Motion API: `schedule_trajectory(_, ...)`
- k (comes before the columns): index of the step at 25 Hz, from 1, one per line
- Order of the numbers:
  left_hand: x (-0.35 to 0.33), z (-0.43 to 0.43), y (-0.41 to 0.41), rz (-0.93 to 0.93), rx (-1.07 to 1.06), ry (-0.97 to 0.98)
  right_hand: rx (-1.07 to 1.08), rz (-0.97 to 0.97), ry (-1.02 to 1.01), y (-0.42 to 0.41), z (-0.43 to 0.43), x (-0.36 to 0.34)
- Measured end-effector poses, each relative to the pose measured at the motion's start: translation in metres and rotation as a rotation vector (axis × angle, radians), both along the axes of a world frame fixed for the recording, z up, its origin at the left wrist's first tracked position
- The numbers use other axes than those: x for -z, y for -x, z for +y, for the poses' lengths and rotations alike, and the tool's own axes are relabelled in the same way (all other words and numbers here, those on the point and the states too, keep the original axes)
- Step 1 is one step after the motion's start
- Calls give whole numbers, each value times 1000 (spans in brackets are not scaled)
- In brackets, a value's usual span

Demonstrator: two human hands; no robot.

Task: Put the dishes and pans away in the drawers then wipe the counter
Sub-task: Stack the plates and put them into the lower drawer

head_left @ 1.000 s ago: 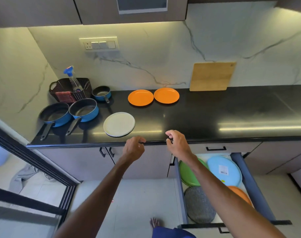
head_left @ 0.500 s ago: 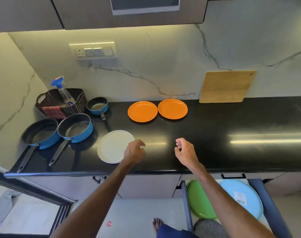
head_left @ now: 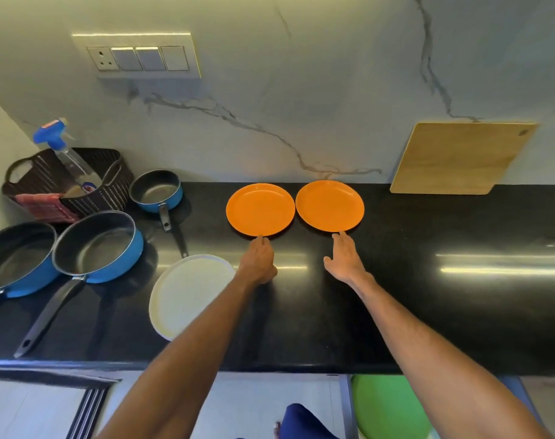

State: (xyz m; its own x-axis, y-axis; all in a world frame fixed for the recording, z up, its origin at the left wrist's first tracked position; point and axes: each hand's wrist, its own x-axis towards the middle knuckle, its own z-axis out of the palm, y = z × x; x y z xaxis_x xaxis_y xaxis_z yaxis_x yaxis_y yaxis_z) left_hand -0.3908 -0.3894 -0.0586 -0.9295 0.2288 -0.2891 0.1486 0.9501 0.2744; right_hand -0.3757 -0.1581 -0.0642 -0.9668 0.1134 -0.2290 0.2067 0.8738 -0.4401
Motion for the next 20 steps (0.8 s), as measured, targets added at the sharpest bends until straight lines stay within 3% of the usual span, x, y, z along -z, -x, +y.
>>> schedule_trajectory(6,43,10,52,8,138,181,-129,-139,-139,56,2,30)
schedule_trajectory(10,33,16,40,208,130,293,-100,67,-306,45,-6,24)
schedule_trajectory(13,22,15,13,220,213,385,-149,86,-474,13,-8,18)
schedule_trajectory(17,12,14,-25,110,330,346,-115,56,-411,-31,-12,12)
schedule_trajectory(20,-5,17,-50,140,248,187,42,138,-185,-64,-15,-1)
